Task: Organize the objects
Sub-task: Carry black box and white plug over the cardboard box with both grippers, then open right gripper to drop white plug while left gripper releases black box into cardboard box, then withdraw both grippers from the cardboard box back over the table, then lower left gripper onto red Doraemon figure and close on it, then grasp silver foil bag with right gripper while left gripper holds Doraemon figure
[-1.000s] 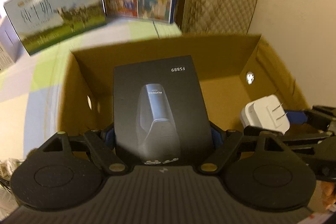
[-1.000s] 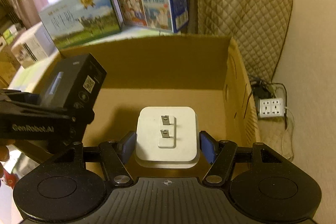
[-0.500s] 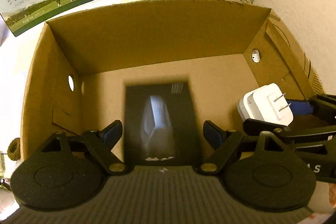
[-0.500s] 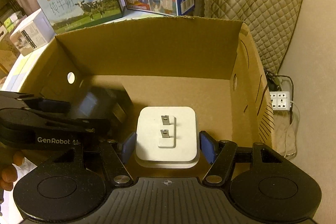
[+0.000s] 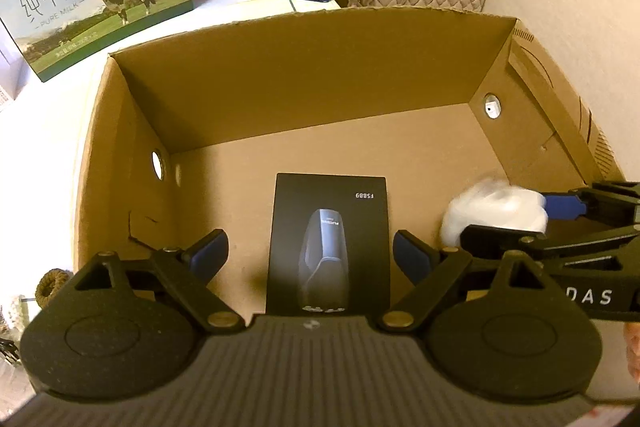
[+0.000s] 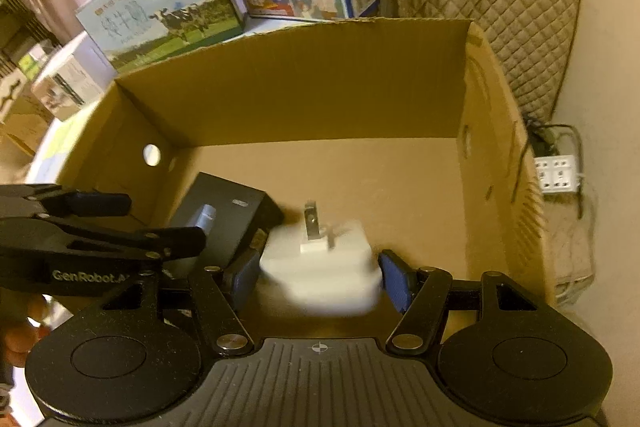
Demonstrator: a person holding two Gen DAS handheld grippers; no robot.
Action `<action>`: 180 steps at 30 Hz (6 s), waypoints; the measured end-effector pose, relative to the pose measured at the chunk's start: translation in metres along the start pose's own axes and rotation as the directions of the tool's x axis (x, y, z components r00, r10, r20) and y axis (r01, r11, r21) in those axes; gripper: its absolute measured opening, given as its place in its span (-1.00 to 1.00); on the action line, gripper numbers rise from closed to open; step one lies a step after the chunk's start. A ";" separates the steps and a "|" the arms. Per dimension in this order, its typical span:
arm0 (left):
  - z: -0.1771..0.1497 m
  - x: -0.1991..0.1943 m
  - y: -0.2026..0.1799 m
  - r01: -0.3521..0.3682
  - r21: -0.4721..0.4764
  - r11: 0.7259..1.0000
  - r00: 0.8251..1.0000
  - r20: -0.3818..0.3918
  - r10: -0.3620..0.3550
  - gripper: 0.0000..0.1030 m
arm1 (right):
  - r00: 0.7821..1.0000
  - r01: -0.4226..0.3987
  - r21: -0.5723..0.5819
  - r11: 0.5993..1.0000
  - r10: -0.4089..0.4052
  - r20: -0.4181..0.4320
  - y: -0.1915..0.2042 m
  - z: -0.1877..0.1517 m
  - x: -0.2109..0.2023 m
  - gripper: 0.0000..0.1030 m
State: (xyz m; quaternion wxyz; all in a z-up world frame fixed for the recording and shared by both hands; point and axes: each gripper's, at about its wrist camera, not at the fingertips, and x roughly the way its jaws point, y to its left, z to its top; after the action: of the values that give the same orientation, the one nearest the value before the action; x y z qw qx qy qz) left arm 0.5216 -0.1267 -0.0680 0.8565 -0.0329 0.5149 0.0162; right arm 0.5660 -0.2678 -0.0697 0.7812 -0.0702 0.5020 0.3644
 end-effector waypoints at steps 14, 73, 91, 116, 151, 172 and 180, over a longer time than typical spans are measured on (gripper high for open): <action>-0.010 -0.022 0.005 0.005 -0.027 1.000 1.000 0.030 -0.005 0.77 | 0.998 -0.042 -0.006 0.999 0.042 0.050 0.003 -0.008 -0.017 0.37; -0.165 -0.188 0.164 0.043 -0.192 0.980 0.983 0.182 -0.008 0.83 | 0.972 0.025 -0.012 1.000 -0.021 0.232 0.175 -0.114 -0.083 0.42; -0.238 -0.207 0.248 -0.062 -0.324 0.944 0.987 0.118 0.105 0.83 | 0.985 -0.055 -0.091 0.994 0.069 0.159 0.258 -0.136 -0.041 0.42; -0.258 -0.135 0.260 0.011 -0.321 0.947 0.999 0.047 0.004 0.83 | 0.997 -0.006 -0.104 0.995 0.014 0.073 0.265 -0.140 0.001 0.42; -0.272 -0.103 0.272 -0.082 -0.311 0.947 0.996 0.009 0.089 0.27 | 0.993 -0.111 -0.317 0.942 0.118 0.003 0.294 -0.128 0.035 0.41; -0.325 -0.149 0.359 -0.219 -0.506 0.834 0.970 -0.022 0.241 0.27 | 0.992 0.007 -0.847 0.532 0.102 0.073 0.419 -0.148 0.136 0.27; -0.325 -0.147 0.359 -0.197 -0.498 0.845 0.976 -0.016 0.218 0.27 | 0.994 -0.004 -0.845 0.535 0.092 0.054 0.423 -0.138 0.131 -0.75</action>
State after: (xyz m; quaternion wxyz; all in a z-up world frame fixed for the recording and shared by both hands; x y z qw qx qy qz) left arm 0.1439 0.2082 -0.1044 0.8228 -0.1955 0.4761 0.2411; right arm 0.2245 0.0383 -0.1384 0.6628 -0.4068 0.2301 0.5850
